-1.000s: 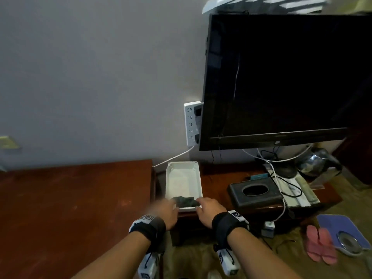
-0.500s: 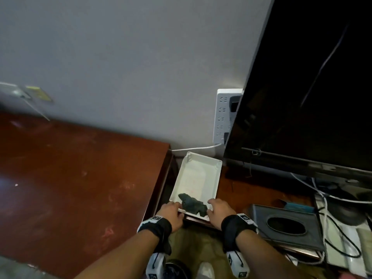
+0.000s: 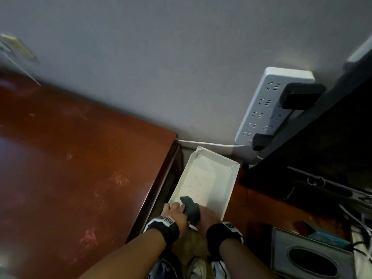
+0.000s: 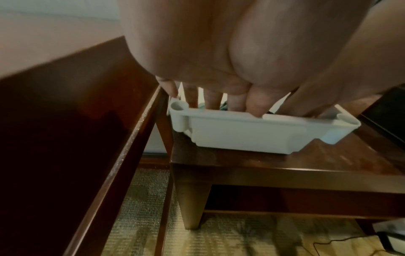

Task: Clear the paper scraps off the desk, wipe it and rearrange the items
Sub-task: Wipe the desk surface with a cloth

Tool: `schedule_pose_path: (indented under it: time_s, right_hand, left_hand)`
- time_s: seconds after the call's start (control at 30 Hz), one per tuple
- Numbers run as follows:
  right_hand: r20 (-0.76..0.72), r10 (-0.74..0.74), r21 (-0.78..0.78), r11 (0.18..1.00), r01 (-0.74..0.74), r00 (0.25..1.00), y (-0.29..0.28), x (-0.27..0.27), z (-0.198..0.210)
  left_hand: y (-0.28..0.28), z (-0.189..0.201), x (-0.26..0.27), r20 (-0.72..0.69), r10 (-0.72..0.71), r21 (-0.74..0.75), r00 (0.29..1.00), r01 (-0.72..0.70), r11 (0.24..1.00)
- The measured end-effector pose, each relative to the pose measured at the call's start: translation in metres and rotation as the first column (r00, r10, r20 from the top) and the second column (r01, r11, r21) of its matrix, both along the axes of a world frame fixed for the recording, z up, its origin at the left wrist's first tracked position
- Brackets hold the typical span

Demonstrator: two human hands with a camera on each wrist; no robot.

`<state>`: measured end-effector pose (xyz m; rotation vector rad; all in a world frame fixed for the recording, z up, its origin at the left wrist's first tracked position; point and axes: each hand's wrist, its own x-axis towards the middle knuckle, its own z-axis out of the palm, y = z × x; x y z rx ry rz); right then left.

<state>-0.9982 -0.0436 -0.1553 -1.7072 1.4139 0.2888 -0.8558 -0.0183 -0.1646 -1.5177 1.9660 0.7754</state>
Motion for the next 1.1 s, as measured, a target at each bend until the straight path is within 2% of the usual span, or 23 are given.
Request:
schedule_pose_path:
  time_s: [0.13, 0.3, 0.37, 0.43, 0.5, 0.63, 0.77, 0.87, 1.0, 1.1]
  right_hand:
    - [-0.112, -0.102, 0.008, 0.995, 0.104, 0.988, -0.009, 0.001, -0.002]
    - [-0.061, -0.118, -0.095, 0.989, 0.112, 0.991, -0.009, -0.008, 0.028]
    - [-0.001, -0.1, -0.152, 0.983, 0.099, 0.995, -0.01, -0.012, 0.047]
    - [0.068, -0.057, -0.185, 0.98, 0.069, 0.996, -0.014, -0.013, 0.069]
    - [0.136, -0.027, -0.222, 0.973, 0.057, 0.99, -0.017, -0.01, 0.094]
    - [0.252, -0.059, -0.319, 0.937, 0.141, 0.966, -0.015, -0.003, 0.129]
    - [0.349, -0.061, -0.391, 0.897, 0.205, 0.935, 0.001, 0.014, 0.153]
    - [0.361, -0.054, -0.406, 0.889, 0.209, 0.931, 0.016, 0.036, 0.166]
    - [0.395, -0.149, -0.359, 0.883, 0.301, 0.907, 0.04, 0.073, 0.185]
    - [0.394, -0.141, -0.389, 0.87, 0.303, 0.908, 0.069, 0.106, 0.198]
  left_hand:
    - [-0.001, 0.0, 0.003, -0.084, 0.089, -0.048, 0.993, -0.093, 0.995]
    - [-0.007, 0.039, 0.008, -0.25, 0.176, -0.09, 0.952, -0.204, 0.975]
    - [-0.008, 0.057, 0.006, -0.344, 0.226, -0.084, 0.912, -0.269, 0.959]
    - [-0.01, 0.079, 0.005, -0.417, 0.299, -0.106, 0.858, -0.373, 0.922]
    - [-0.012, 0.104, 0.007, -0.468, 0.373, -0.168, 0.802, -0.494, 0.853]
    - [-0.005, 0.146, 0.02, -0.585, 0.436, -0.21, 0.684, -0.647, 0.733]
    - [0.015, 0.174, 0.049, -0.635, 0.426, -0.232, 0.644, -0.686, 0.69]
    - [0.037, 0.186, 0.084, -0.632, 0.401, -0.281, 0.663, -0.679, 0.678]
    - [0.068, 0.193, 0.136, -0.622, 0.406, -0.288, 0.669, -0.678, 0.676]
    - [0.087, 0.188, 0.165, -0.659, 0.427, -0.273, 0.619, -0.726, 0.632]
